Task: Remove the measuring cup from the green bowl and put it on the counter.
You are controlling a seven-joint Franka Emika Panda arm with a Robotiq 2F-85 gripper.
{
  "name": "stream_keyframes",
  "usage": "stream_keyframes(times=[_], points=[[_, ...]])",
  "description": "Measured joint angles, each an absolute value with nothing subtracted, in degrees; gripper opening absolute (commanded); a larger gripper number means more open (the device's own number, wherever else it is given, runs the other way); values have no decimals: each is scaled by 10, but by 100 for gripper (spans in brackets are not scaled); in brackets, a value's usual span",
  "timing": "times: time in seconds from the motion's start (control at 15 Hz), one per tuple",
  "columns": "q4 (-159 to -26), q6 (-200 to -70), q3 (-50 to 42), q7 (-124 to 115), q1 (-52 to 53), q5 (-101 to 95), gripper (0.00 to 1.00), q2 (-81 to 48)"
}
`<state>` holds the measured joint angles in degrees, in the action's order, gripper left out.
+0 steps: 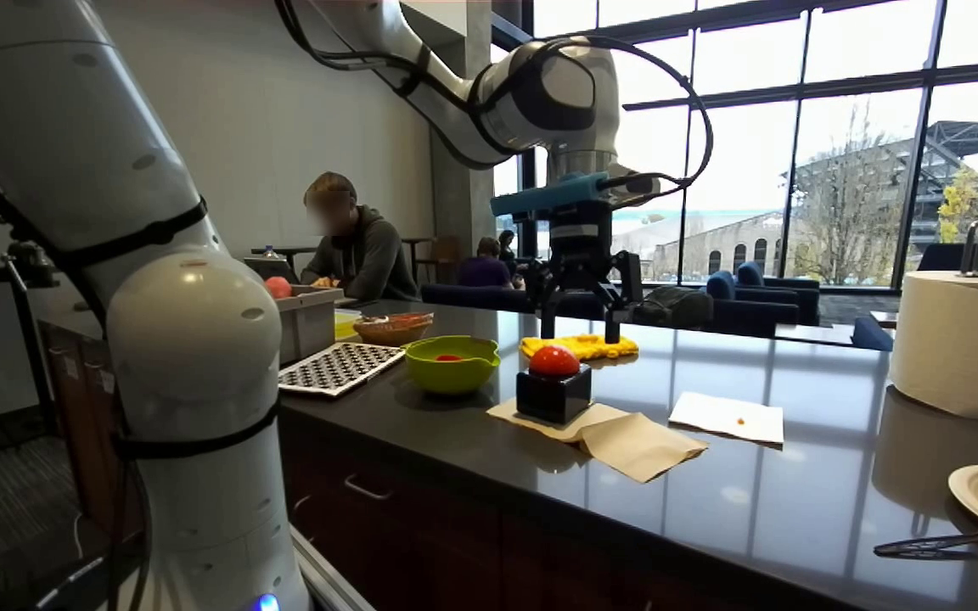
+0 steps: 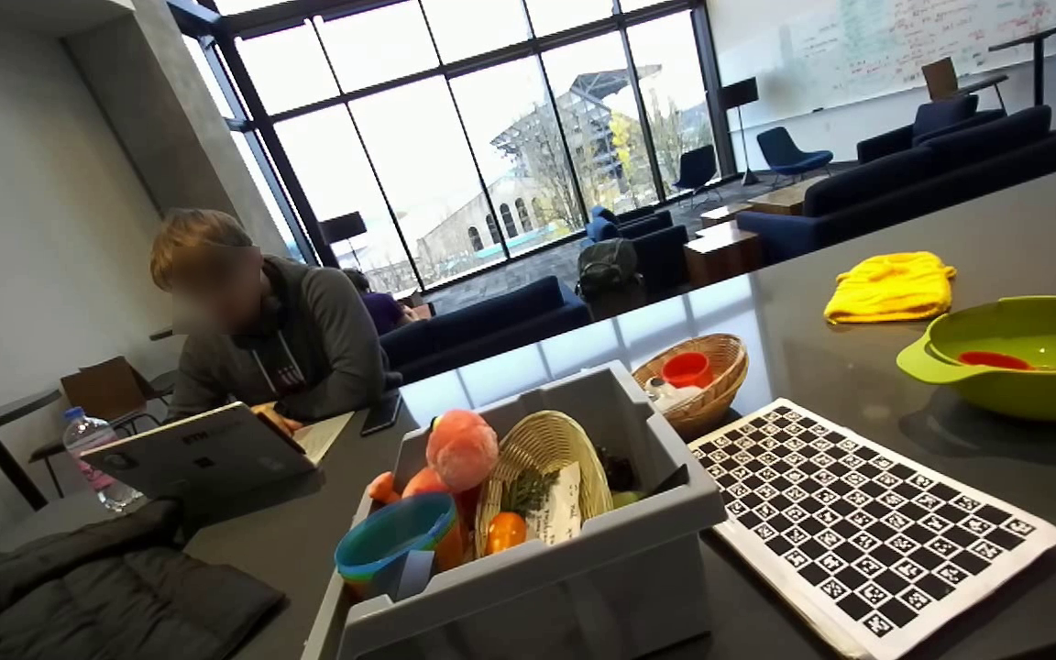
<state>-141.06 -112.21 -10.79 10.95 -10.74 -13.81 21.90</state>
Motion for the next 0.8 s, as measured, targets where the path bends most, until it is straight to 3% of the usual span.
stream_keyframes(times=[0.33, 0.8], points=[[-1472, -1127, -98, 166, -91, -172, 100, 255], [-1602, -1179, -98, 276, -52, -196, 100, 404]])
